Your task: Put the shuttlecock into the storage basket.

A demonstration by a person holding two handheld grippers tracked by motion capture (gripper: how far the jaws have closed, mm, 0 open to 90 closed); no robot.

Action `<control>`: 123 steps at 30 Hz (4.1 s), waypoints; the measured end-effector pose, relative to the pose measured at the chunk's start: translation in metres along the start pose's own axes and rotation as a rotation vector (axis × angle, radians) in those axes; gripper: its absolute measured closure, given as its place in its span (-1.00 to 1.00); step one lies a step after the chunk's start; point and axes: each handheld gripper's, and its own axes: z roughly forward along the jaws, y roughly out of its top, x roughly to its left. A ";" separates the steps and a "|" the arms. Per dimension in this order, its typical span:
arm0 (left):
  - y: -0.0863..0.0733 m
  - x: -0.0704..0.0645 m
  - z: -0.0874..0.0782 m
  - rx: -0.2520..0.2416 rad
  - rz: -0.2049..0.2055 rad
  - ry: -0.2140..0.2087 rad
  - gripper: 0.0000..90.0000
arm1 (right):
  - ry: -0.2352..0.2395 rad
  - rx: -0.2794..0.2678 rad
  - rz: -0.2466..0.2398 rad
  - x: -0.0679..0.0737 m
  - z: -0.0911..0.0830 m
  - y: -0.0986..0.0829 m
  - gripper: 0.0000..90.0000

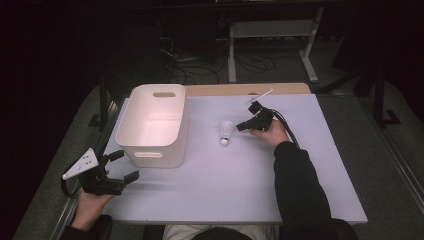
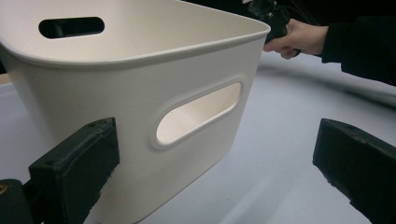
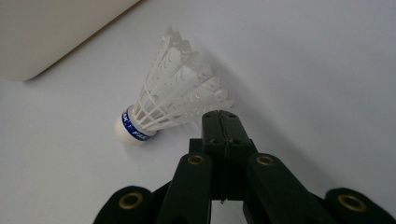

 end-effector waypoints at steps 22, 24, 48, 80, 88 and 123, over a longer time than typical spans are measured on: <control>0.000 0.000 0.000 -0.001 -0.001 -0.006 -0.99 | 0.028 0.015 -0.029 0.016 0.027 0.023 0.98; 0.000 0.000 0.000 -0.001 -0.001 -0.006 -0.99 | 0.031 0.015 -0.033 0.017 0.029 0.025 0.98; 0.000 0.000 0.000 -0.002 -0.001 -0.009 -0.99 | 0.050 0.035 -0.057 0.028 0.048 0.038 0.98; 0.000 0.000 -0.001 -0.003 -0.001 -0.008 -0.99 | 0.098 0.046 -0.106 0.044 0.057 0.044 0.98; 0.000 0.000 0.000 -0.003 -0.001 -0.007 -0.99 | 0.087 0.038 -0.117 0.048 0.050 0.046 0.96; 0.000 -0.001 0.000 -0.002 -0.001 -0.007 -0.99 | -0.017 0.034 -0.150 0.083 0.015 0.057 -0.62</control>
